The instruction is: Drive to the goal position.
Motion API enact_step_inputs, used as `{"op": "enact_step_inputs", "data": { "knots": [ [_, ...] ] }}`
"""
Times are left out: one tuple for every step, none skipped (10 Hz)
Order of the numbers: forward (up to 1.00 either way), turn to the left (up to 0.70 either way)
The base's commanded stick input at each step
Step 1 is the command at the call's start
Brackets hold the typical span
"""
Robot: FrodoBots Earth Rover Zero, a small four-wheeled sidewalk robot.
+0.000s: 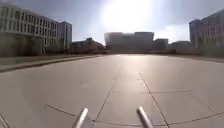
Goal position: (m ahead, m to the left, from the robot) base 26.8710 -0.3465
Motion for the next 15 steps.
{"op": "enact_step_inputs", "data": {
  "knots": [
    [1.00, -0.02],
    [1.00, -0.02],
    [1.00, -0.02],
    [1.00, -0.02],
    [1.00, -0.02],
    [1.00, -0.02],
    [1.00, -0.02],
    [1.00, -0.02],
    [1.00, -0.02],
    [1.00, -0.02],
    [1.00, -0.02],
    [1.00, -0.02],
    [1.00, -0.02],
    [1.00, -0.02],
    [1.00, -0.02]
  ]
}}
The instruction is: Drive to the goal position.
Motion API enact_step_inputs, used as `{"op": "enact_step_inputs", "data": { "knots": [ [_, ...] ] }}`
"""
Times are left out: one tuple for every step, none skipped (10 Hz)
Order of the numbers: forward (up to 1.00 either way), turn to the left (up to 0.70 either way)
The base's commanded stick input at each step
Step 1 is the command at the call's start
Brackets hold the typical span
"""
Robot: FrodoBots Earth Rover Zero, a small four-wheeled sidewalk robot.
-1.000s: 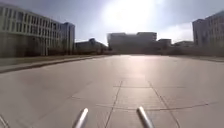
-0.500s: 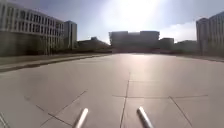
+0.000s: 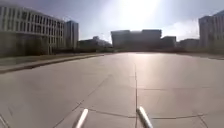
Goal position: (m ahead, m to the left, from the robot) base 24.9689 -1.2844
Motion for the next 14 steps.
{"op": "enact_step_inputs", "data": {
  "knots": [
    [1.00, -0.02],
    [1.00, -0.07],
    [1.00, -0.42],
    [1.00, -0.42],
    [1.00, -0.42],
    [1.00, -0.42],
    [1.00, -0.42],
    [1.00, -0.42],
    [1.00, -0.42],
    [1.00, -0.42],
    [1.00, -0.42],
    [1.00, -0.41],
    [1.00, -0.02],
    [1.00, -0.02]
  ]
}}
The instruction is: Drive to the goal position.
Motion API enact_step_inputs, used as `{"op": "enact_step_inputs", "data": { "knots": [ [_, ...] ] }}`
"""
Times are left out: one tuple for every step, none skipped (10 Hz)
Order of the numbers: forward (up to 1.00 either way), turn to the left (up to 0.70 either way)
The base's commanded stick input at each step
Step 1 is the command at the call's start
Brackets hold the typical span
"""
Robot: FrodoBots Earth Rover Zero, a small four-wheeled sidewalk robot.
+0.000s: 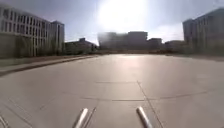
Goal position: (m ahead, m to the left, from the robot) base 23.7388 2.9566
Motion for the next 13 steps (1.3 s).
{"op": "enact_step_inputs", "data": {
  "knots": [
    [1.00, -0.02],
    [1.00, -0.02],
    [1.00, -0.02],
    [1.00, -0.02],
    [1.00, -0.04],
    [1.00, -0.13],
    [1.00, -0.30],
    [1.00, -0.10],
    [1.00, -0.02],
    [1.00, -0.02],
    [1.00, -0.02],
    [1.00, -0.02],
    [1.00, -0.02]
  ]
}}
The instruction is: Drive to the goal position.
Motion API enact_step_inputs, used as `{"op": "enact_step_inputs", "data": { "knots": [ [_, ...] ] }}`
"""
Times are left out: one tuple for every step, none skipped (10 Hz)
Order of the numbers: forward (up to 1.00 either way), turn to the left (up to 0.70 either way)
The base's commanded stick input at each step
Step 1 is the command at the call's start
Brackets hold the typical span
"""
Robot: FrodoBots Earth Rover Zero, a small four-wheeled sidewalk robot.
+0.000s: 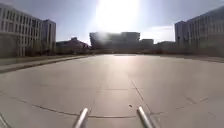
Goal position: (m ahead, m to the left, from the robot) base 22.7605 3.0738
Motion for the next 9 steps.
{"op": "enact_step_inputs", "data": {
  "knots": [
    [1.00, -0.21],
    [1.00, -0.29],
    [1.00, -0.10],
    [1.00, -0.02],
    [1.00, -0.02],
    [1.00, -0.02],
    [1.00, -0.02],
    [1.00, -0.02],
    [1.00, -0.02]
  ]
}}
